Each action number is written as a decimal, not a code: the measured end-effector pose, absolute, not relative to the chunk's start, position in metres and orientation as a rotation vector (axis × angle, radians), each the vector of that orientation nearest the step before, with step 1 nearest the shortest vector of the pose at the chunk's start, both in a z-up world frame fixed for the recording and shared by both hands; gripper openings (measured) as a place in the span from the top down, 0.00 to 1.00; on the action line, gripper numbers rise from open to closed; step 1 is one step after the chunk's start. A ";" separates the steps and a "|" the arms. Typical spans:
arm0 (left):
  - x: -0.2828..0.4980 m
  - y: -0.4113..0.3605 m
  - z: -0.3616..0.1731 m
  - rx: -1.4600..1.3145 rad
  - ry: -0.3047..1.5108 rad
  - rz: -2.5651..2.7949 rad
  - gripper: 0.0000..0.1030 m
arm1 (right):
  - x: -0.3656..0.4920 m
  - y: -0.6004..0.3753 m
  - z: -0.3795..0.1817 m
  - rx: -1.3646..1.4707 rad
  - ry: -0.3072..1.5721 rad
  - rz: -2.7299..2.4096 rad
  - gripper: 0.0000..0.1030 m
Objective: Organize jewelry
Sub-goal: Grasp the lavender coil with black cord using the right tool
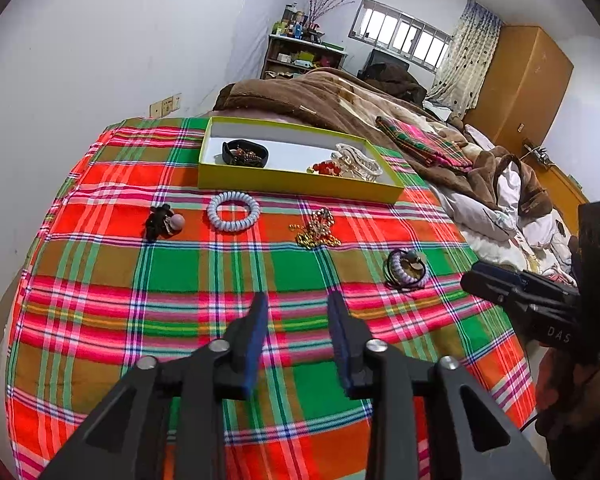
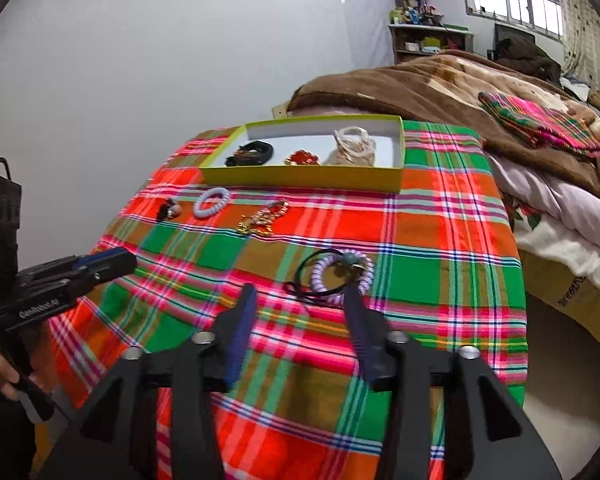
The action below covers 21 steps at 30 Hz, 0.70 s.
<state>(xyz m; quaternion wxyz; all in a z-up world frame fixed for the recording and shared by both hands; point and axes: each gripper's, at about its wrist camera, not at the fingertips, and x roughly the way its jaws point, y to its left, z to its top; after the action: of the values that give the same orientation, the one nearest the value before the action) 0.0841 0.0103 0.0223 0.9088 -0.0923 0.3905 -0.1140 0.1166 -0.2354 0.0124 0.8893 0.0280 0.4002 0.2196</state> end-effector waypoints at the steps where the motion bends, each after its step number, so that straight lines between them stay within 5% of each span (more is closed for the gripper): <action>1: 0.087 0.011 0.022 -0.194 0.807 -0.235 0.65 | 0.119 -0.237 0.010 0.061 0.835 0.451 0.53; 14: 0.117 0.005 0.018 -0.196 0.813 -0.275 0.64 | 0.162 -0.238 -0.020 0.081 0.921 0.386 0.54; 21: 0.126 0.004 0.014 -0.200 0.821 -0.285 0.64 | 0.170 -0.222 -0.025 -0.008 0.925 0.381 0.77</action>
<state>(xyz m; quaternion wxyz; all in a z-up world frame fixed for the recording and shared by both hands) 0.1260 0.0039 0.0143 0.9021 -0.0969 0.3972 -0.1379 0.1701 -0.2220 -0.0254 0.8774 -0.0040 0.4437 0.1825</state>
